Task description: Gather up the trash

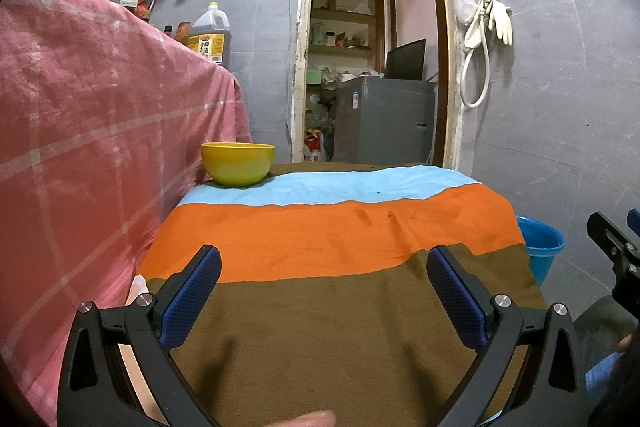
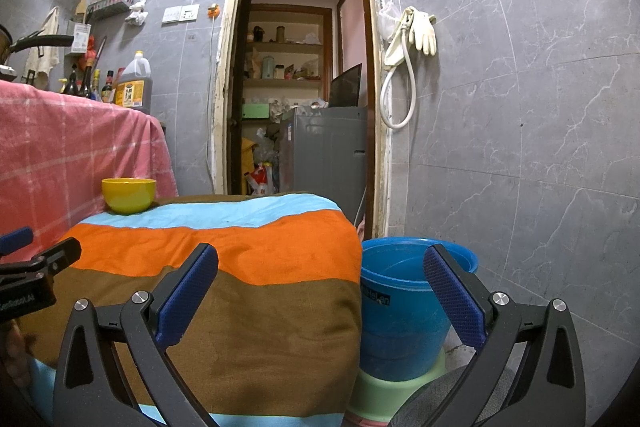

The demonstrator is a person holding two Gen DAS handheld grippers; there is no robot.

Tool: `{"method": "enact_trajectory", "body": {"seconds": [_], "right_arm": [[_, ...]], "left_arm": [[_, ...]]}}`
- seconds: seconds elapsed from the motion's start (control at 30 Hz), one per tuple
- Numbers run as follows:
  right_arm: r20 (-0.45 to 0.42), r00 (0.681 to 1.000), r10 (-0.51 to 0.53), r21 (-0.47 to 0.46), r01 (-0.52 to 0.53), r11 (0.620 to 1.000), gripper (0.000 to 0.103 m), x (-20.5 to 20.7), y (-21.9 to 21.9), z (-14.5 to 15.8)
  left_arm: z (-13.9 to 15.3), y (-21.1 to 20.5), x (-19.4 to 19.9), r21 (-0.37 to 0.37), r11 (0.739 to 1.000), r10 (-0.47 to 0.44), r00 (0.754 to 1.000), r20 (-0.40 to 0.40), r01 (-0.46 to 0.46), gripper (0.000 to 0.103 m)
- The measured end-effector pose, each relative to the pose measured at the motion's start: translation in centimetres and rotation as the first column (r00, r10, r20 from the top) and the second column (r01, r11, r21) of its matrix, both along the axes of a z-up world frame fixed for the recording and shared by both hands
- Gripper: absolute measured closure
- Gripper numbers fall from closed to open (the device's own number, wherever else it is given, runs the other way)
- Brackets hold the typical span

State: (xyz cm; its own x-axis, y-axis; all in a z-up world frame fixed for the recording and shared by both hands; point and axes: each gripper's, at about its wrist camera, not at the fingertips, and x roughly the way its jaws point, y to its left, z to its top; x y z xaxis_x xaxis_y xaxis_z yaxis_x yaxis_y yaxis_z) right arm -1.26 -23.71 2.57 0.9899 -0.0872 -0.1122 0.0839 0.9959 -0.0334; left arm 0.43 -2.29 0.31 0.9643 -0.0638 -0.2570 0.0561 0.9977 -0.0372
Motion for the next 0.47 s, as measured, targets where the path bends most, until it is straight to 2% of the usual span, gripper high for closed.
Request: {"method": "enact_trajectory", "body": {"seconds": [0.47], "right_arm": [[-0.001, 1.000, 0.000, -0.001, 0.000, 1.000, 0.000, -0.06, 0.04, -0.21]], "left_arm": [[-0.06, -0.56, -0.01, 0.020, 1.000, 0.005, 1.000, 0.006, -0.005, 0.002]]}}
